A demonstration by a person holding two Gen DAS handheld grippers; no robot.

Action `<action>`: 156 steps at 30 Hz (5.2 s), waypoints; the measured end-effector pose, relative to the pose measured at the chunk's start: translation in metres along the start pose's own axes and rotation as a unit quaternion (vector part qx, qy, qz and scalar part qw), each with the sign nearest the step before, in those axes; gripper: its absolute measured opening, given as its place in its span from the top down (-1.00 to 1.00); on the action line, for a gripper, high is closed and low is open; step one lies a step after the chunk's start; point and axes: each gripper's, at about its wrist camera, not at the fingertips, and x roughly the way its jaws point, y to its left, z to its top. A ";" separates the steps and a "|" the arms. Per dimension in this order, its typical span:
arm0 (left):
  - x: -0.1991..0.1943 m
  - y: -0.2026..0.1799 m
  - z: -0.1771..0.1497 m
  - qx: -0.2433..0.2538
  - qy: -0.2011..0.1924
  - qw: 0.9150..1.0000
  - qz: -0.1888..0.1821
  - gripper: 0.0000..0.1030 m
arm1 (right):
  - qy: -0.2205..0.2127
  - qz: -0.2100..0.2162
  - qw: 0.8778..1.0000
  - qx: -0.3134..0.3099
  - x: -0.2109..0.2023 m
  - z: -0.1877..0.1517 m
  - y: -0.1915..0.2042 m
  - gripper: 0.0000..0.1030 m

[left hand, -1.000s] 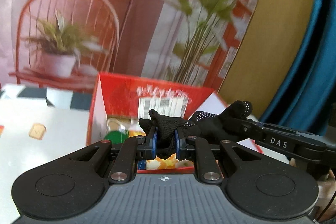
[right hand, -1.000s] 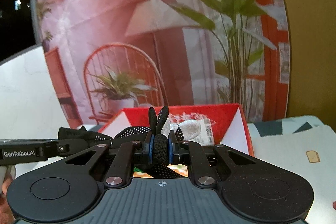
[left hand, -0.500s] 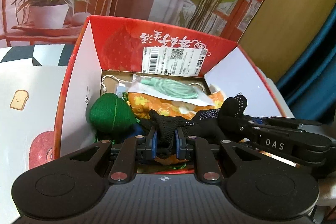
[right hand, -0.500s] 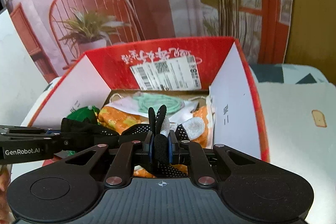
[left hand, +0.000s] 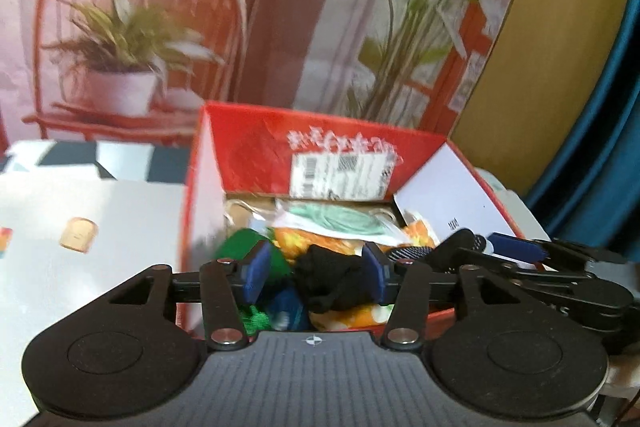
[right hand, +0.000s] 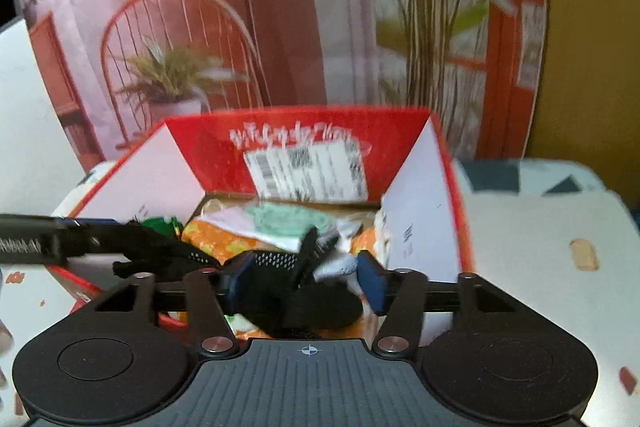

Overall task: Organize soft objects
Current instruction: 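Open both tools to release the glove into the box, then move both tools down to the grey knit cloth, then close both tools on the grey knit cloth and lift it, then carry the grey cloth with both tools over the red box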

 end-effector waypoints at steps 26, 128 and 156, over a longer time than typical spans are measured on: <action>-0.046 0.026 -0.099 -0.016 -0.018 0.999 0.048 -0.12 | -0.066 -0.007 0.997 -0.030 -0.060 -0.099 0.001 -0.18; -0.005 0.040 -0.096 -0.039 0.036 0.999 0.005 0.67 | 0.152 0.059 0.963 0.214 0.010 -0.096 -0.079 0.47; -0.108 -0.030 -0.038 0.041 -0.151 0.988 0.004 0.68 | -0.003 0.124 0.988 0.089 -0.093 0.012 -0.036 0.70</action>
